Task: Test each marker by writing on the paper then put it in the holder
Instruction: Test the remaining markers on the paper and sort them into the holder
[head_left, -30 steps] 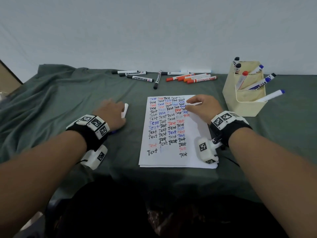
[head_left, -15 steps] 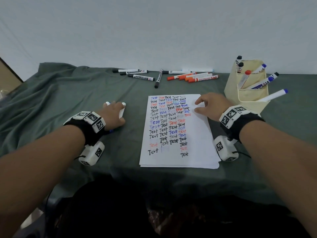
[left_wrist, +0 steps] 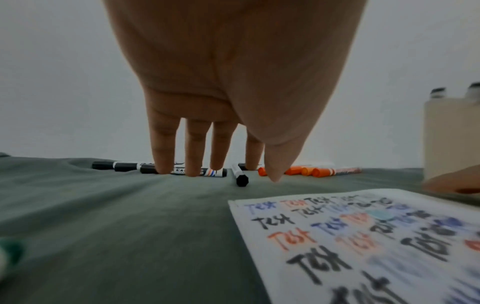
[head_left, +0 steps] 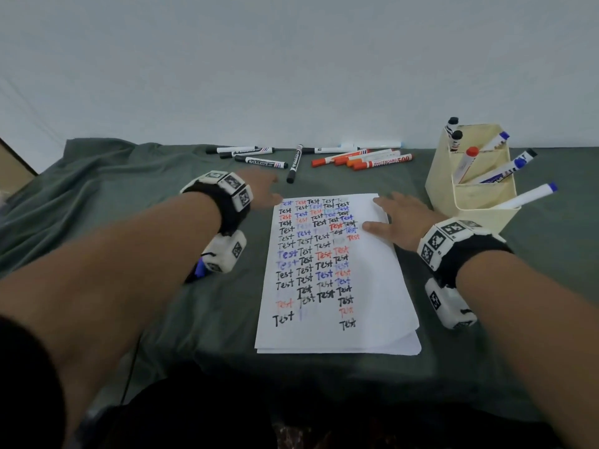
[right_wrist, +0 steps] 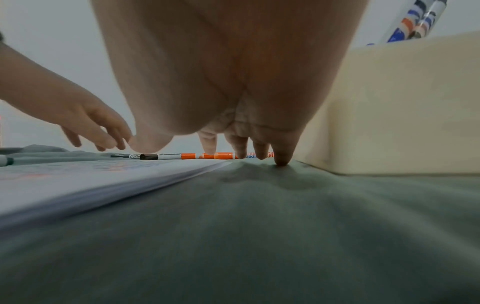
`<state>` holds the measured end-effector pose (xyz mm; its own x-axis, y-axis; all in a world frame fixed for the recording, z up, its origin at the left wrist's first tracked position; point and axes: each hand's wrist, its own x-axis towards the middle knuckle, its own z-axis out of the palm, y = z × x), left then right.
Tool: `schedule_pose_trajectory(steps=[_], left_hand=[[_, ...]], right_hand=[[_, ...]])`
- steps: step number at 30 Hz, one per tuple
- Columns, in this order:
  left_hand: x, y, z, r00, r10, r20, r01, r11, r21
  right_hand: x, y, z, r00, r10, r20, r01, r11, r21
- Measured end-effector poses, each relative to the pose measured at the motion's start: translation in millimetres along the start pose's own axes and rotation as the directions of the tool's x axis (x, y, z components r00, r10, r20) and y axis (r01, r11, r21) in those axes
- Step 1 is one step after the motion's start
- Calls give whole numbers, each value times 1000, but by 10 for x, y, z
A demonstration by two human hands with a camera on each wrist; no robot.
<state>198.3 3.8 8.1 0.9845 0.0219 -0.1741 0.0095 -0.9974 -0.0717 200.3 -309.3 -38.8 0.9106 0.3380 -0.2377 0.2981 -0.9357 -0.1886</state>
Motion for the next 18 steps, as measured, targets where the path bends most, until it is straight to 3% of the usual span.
schedule_pose_trajectory(steps=[4, 10, 14, 18], left_hand=[[406, 251, 7, 998, 55, -9, -54, 997, 49], [758, 344, 82, 998, 43, -51, -38, 994, 102], [827, 332, 71, 994, -16, -104, 26, 995, 100], [741, 248, 50, 986, -103, -132, 99, 994, -38]], right_hand=[[41, 21, 33, 1000, -2, 6, 1, 1000, 16], [54, 34, 56, 1000, 25, -13, -24, 999, 25], [48, 27, 55, 1000, 20, -20, -20, 999, 41], [23, 10, 22, 999, 15, -35, -13, 998, 62]])
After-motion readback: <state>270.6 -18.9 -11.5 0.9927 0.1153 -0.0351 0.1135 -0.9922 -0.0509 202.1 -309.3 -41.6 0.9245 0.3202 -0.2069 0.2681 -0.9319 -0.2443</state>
